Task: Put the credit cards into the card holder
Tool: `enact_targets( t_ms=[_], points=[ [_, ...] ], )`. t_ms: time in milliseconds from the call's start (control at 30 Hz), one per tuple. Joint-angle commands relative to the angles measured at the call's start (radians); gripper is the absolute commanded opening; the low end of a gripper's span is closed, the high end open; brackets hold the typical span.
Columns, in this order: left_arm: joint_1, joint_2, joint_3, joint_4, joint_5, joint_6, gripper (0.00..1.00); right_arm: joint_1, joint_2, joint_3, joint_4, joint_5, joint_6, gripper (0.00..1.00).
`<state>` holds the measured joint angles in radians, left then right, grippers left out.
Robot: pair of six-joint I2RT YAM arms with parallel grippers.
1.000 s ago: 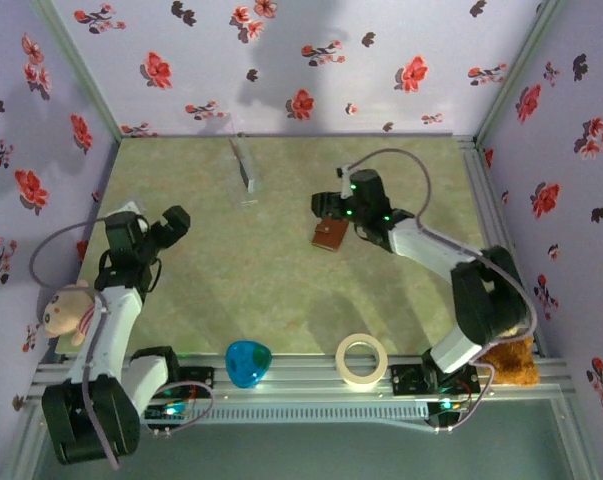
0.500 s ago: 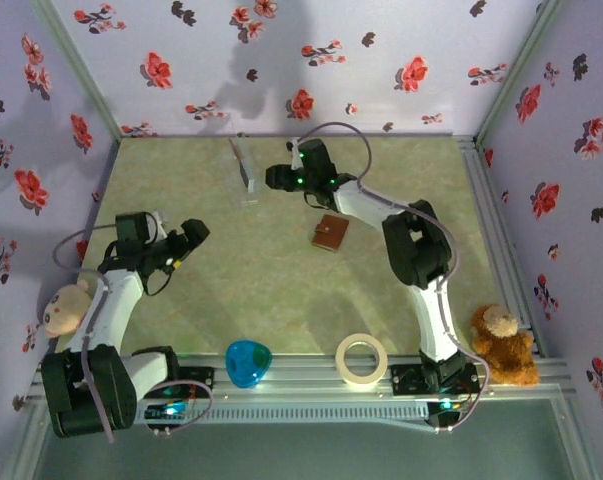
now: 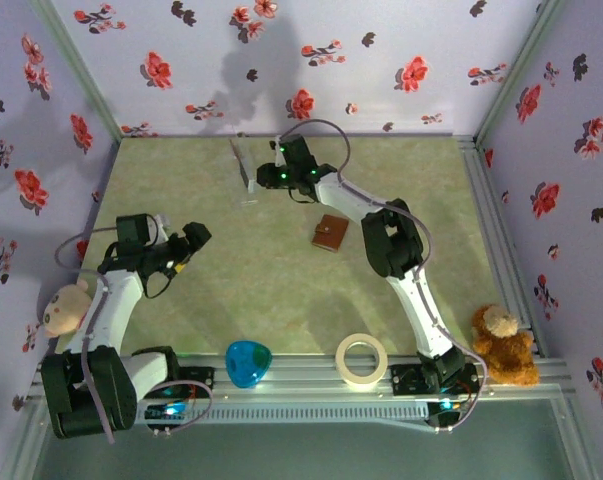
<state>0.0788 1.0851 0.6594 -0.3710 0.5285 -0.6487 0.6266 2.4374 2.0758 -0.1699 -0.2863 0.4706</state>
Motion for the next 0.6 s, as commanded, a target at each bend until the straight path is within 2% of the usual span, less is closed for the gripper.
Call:
enact_targets(
  t_ms=[0,67,200,367,567],
  points=[
    [0.004,-0.004,0.012,-0.025,0.024,0.011,1.0,0.011,0.009,0.047,-0.146,0.068,-0.045,0.15],
    [0.004,-0.002,0.013,-0.032,0.027,0.001,1.0,0.014,0.011,0.063,-0.196,0.089,-0.06,0.07],
    [0.004,-0.002,0.01,-0.021,0.037,-0.005,1.0,0.023,-0.004,0.075,-0.261,0.131,-0.098,0.0],
    [0.004,-0.012,0.015,-0.039,0.042,-0.021,1.0,0.03,-0.046,0.077,-0.346,0.178,-0.119,0.0],
    [-0.003,-0.03,0.007,-0.043,0.042,-0.036,1.0,0.031,-0.173,-0.043,-0.378,0.206,-0.164,0.0]
  ],
)
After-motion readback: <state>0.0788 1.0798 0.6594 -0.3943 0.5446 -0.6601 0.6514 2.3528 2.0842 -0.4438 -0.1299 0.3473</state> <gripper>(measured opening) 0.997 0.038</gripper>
